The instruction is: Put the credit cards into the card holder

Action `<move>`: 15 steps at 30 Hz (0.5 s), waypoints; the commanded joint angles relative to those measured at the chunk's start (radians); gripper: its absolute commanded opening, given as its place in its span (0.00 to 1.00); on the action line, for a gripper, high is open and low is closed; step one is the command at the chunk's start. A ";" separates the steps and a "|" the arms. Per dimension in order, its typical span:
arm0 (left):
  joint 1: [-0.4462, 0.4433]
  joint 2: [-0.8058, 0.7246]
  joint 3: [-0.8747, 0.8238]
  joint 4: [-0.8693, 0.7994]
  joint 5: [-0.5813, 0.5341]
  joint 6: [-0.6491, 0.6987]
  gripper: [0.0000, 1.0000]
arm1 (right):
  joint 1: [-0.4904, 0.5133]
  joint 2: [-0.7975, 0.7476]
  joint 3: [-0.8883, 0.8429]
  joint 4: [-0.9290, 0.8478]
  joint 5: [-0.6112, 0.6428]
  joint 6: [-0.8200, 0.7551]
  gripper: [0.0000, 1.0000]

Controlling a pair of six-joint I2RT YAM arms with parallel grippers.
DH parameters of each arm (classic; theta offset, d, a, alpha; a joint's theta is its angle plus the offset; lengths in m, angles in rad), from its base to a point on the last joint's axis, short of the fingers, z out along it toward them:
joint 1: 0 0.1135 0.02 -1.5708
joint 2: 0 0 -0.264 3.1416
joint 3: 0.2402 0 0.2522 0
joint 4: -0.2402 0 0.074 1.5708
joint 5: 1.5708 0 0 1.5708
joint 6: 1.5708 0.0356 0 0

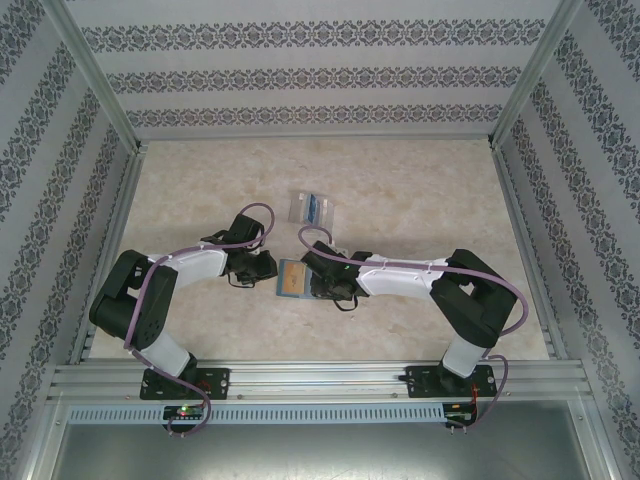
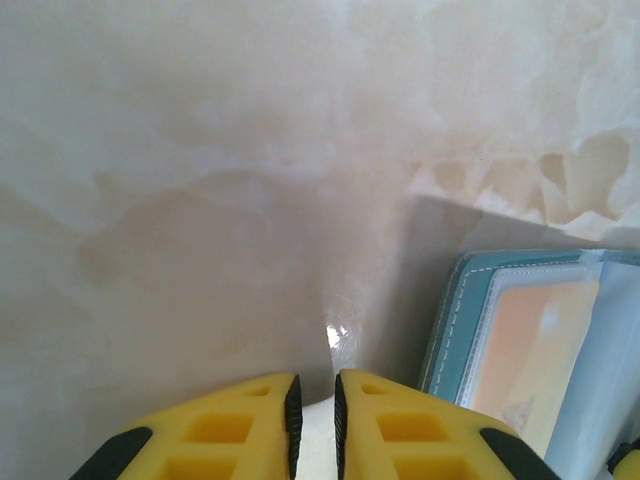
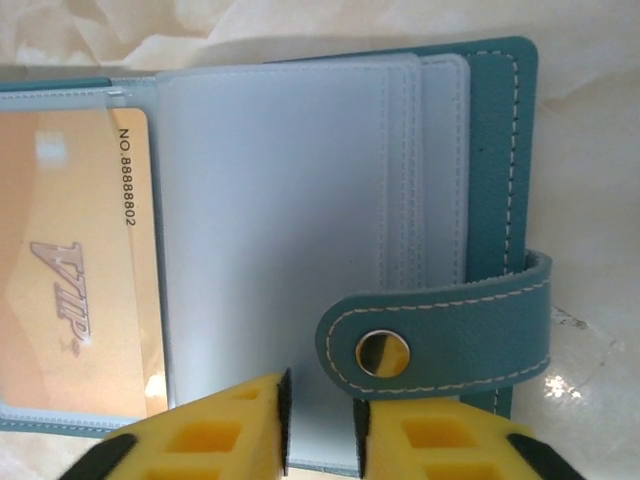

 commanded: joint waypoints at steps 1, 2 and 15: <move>-0.044 0.076 -0.024 0.122 0.118 -0.013 0.21 | 0.016 0.007 0.016 -0.030 0.013 0.013 0.33; -0.043 0.074 -0.024 0.122 0.115 -0.012 0.21 | 0.019 0.000 0.011 -0.034 0.023 0.020 0.35; -0.044 0.073 -0.027 0.126 0.116 -0.013 0.20 | 0.042 -0.034 -0.014 -0.052 0.056 0.059 0.37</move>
